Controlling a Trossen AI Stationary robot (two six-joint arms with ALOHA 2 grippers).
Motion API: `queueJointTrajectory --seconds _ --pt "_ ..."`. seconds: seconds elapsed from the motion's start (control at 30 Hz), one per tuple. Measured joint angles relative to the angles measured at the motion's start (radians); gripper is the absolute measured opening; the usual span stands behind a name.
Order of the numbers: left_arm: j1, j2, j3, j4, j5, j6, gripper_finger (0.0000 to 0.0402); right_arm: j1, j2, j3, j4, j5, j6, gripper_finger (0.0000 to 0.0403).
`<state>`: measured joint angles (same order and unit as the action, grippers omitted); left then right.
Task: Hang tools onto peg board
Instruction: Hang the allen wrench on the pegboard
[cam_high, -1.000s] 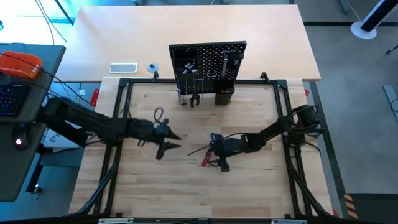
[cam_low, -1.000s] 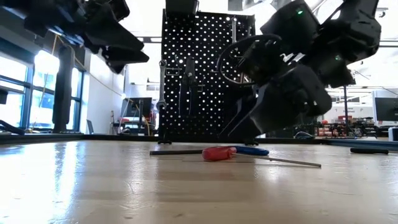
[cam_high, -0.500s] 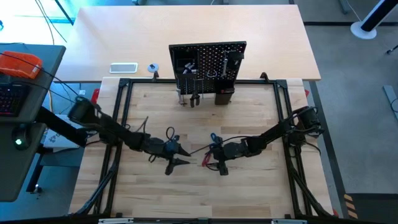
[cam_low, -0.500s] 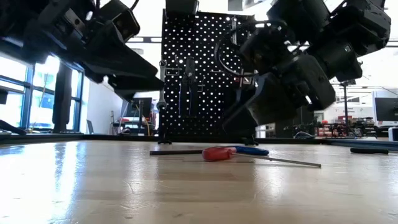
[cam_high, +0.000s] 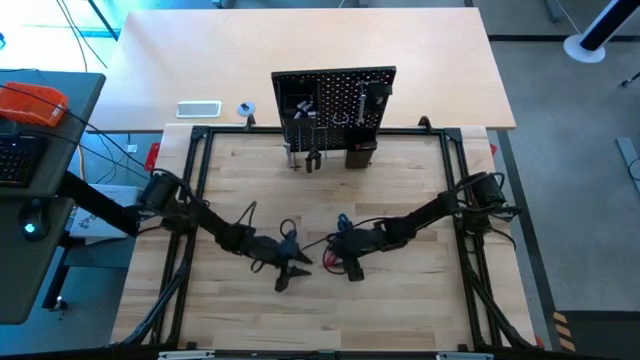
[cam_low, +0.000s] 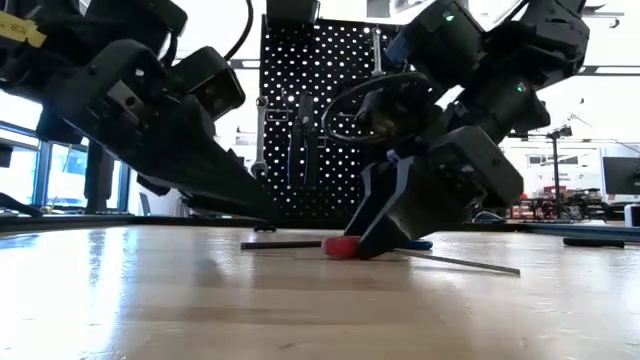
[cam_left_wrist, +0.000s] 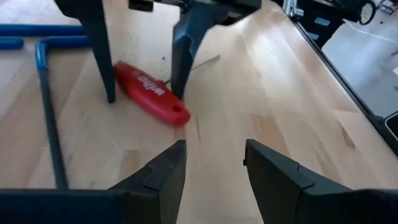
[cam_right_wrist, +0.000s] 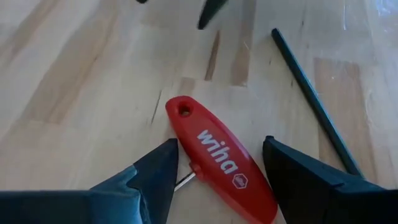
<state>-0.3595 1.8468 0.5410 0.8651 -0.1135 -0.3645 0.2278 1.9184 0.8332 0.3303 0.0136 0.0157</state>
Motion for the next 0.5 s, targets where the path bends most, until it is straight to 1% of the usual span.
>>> queueJointTrajectory --seconds 0.07,0.13,0.2,0.27,0.4,0.43,0.5 --pt "-0.004 0.006 0.008 0.003 -0.001 0.000 0.0158 -0.003 0.001 0.016 -0.051 0.008 0.002 0.0229" --pt "-0.003 0.007 0.011 0.002 -0.001 0.000 0.0158 -0.002 0.001 0.030 -0.100 0.040 0.007 0.0225" --pt "-0.002 0.007 0.017 0.002 -0.006 0.002 0.0158 -0.002 0.000 0.031 -0.119 0.057 0.006 0.0210" --pt "0.000 0.007 0.021 0.002 -0.016 0.011 0.0158 -0.002 -0.001 0.031 -0.125 0.068 -0.005 0.0182" --pt "0.000 0.007 0.025 0.002 -0.050 0.018 0.0158 -0.006 0.000 0.029 -0.121 0.104 -0.018 0.0103" --pt "0.000 0.007 0.025 0.001 -0.064 0.017 0.0158 -0.005 0.000 0.029 -0.112 0.109 -0.023 0.0088" --pt "0.000 0.007 0.025 0.001 -0.101 0.004 0.0158 -0.005 0.000 0.028 -0.104 0.107 -0.024 0.0045"
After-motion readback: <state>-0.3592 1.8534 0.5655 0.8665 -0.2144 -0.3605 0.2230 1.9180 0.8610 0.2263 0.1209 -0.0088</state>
